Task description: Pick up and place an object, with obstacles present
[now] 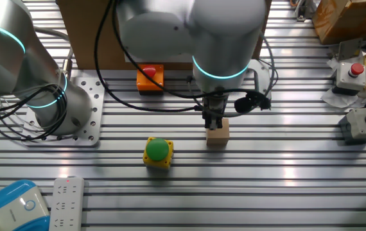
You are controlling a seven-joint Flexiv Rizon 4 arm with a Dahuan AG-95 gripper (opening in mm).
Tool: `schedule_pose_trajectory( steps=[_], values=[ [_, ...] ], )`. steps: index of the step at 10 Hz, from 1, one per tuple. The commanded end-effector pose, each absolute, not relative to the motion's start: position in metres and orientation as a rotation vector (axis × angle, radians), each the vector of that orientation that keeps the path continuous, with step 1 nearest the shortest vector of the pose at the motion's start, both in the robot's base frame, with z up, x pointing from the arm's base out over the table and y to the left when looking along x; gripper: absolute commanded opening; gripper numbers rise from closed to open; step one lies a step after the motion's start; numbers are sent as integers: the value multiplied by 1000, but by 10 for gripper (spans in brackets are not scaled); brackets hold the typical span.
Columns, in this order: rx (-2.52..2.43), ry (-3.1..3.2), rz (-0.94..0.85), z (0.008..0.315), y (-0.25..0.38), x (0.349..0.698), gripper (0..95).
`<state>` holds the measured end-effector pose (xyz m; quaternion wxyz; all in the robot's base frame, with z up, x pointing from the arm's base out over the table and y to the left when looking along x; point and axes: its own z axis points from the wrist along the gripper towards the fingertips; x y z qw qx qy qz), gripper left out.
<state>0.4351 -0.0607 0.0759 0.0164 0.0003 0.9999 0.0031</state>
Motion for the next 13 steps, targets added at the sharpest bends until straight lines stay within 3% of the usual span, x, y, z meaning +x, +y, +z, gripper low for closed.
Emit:
schedule_pose_trajectory(
  steps=[1,12,13],
  values=[
    [-12,3113,18,80,-61,432,380],
    [77,3102,35,81,-67,438,380],
    [125,3091,53,81,-67,438,0]
  ],
)
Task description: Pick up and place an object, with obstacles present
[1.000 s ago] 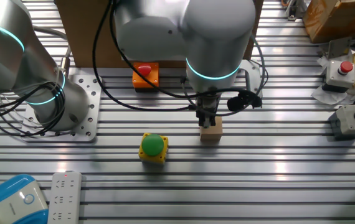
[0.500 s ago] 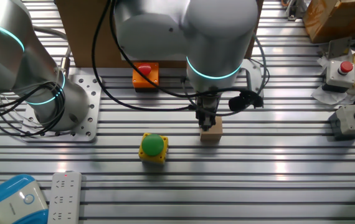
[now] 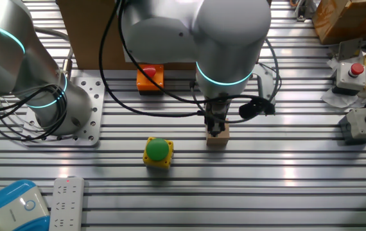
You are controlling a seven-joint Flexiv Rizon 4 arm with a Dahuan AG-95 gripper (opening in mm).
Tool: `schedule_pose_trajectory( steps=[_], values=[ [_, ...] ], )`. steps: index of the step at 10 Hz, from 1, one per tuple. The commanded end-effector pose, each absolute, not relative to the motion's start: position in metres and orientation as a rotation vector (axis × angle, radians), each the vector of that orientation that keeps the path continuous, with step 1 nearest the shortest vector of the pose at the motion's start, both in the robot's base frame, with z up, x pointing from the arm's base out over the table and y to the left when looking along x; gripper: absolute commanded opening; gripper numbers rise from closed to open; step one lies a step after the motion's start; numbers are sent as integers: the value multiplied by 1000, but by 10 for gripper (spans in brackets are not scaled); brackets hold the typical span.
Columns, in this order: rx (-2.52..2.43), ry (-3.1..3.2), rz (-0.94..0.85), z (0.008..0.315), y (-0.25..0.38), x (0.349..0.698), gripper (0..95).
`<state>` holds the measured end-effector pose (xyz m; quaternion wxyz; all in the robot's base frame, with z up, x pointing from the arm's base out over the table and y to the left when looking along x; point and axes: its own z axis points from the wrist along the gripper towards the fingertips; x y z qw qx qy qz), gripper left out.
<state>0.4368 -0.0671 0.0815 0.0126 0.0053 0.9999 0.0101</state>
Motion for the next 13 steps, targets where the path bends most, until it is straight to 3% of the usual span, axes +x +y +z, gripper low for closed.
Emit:
schedule_pose_trajectory(
  steps=[1,13],
  values=[
    [129,3095,56,81,-67,438,0],
    [101,3156,47,81,-67,438,0]
  ],
)
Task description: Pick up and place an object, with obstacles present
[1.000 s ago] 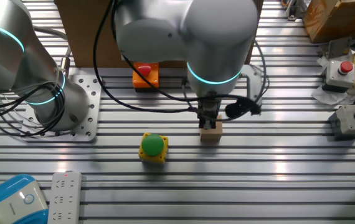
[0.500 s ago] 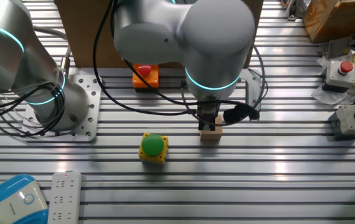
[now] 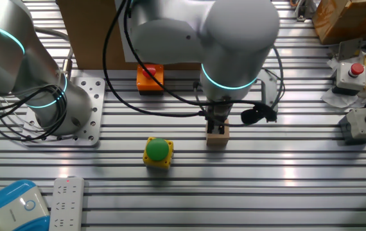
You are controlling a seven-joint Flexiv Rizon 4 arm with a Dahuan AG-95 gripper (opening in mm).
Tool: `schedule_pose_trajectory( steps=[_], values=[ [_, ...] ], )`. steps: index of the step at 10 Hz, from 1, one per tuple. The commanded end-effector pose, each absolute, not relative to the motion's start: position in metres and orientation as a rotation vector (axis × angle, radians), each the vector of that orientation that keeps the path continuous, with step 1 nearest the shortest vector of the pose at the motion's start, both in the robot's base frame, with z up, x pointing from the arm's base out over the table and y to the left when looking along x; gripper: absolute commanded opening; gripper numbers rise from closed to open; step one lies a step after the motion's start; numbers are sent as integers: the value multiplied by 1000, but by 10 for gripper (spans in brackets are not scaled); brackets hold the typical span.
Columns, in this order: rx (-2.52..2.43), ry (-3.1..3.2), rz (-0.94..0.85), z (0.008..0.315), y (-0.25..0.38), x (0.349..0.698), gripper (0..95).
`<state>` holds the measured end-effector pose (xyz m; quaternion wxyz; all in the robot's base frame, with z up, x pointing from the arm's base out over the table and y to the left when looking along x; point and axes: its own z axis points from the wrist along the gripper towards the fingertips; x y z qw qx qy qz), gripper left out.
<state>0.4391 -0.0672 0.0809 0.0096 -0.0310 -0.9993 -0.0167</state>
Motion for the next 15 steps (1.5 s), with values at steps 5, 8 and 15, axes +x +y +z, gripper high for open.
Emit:
schedule_pose_trajectory(
  steps=[5,8,15],
  values=[
    [-133,-3093,11,81,-67,438,0],
    [-138,-3101,16,81,-67,438,0],
    [-88,-3046,-72,80,-68,438,190]
  ],
)
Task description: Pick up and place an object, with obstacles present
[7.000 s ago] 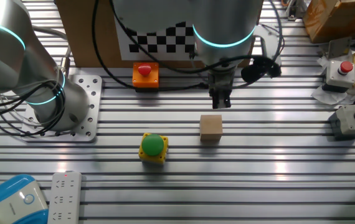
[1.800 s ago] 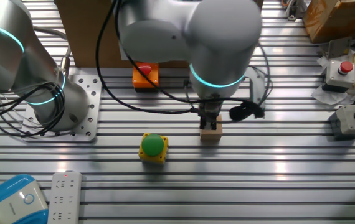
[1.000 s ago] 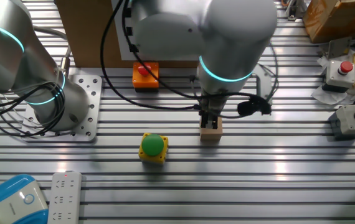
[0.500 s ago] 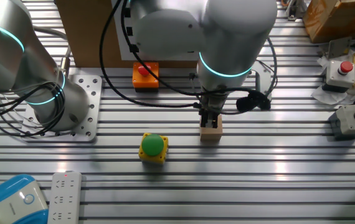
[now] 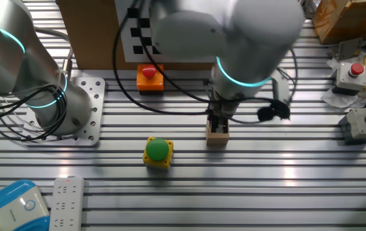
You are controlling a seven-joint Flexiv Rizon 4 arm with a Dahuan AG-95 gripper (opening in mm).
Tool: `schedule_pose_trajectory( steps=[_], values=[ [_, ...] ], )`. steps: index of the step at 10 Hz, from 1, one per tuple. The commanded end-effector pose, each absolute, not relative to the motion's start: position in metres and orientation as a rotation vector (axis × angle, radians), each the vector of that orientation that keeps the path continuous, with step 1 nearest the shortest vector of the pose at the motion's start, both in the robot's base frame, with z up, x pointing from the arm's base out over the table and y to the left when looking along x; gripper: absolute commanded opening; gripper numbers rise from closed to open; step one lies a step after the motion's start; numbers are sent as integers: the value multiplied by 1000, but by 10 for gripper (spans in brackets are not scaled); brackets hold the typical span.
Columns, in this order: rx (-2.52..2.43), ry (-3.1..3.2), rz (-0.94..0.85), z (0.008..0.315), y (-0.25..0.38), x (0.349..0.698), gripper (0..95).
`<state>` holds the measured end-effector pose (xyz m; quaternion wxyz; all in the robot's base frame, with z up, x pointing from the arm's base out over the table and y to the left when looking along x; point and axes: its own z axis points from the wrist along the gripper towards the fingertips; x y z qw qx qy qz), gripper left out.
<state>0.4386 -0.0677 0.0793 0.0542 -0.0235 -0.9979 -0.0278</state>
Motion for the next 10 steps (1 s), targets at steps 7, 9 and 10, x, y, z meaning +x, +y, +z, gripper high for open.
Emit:
schedule_pose_trajectory(
  steps=[7,9,10],
  values=[
    [-67,-3046,-63,67,-73,442,380],
    [-54,-3045,-66,64,-72,443,380],
    [-38,-3040,-63,64,-73,444,570]
  ],
)
